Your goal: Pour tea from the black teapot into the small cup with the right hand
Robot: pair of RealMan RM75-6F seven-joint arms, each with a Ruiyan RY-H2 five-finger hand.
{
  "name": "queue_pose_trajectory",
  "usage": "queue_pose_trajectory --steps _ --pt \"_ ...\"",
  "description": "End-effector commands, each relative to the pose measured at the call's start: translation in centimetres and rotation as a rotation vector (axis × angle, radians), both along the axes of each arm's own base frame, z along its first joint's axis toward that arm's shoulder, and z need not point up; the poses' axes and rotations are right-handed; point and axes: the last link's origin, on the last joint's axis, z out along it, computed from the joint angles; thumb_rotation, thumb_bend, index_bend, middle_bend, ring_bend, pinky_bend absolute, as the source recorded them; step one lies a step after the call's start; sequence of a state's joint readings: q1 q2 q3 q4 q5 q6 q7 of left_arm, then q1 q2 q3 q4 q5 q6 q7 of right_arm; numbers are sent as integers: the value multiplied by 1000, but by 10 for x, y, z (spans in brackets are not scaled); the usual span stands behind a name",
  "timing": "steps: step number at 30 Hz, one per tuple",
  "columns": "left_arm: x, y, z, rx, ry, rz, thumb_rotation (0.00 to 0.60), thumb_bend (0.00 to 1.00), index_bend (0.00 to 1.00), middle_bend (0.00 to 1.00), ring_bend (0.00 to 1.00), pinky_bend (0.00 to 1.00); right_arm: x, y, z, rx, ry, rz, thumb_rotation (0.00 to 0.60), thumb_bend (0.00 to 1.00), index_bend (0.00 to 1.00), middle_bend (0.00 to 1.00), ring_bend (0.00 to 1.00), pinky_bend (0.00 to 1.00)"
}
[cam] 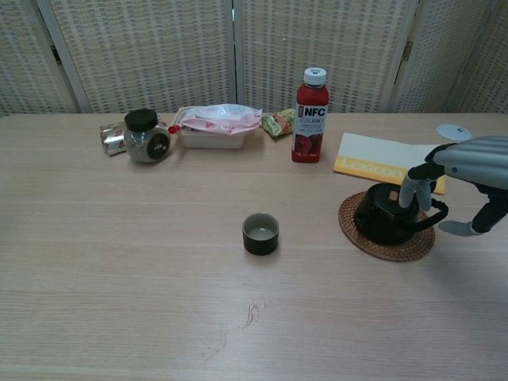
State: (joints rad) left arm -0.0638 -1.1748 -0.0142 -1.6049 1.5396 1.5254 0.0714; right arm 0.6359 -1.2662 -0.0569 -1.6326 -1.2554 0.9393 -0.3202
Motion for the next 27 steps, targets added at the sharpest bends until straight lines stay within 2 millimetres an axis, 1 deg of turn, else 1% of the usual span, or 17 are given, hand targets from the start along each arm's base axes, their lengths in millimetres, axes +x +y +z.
queue_pose_trajectory --steps 1,15,27 --pt "0 0 0 0 0 1 600 330 100 0 0 0 0 -2 -2 3 -4 1 600 325 366 427 294 99" --pt "1 0 0 -3 4 4 600 329 100 0 0 0 -3 -5 -7 19 -1 -6 600 329 404 466 340 99" --pt "0 0 -1 -4 4 9 600 330 100 0 0 0 -7 -4 -10 34 11 -21 600 329 424 486 352 99"
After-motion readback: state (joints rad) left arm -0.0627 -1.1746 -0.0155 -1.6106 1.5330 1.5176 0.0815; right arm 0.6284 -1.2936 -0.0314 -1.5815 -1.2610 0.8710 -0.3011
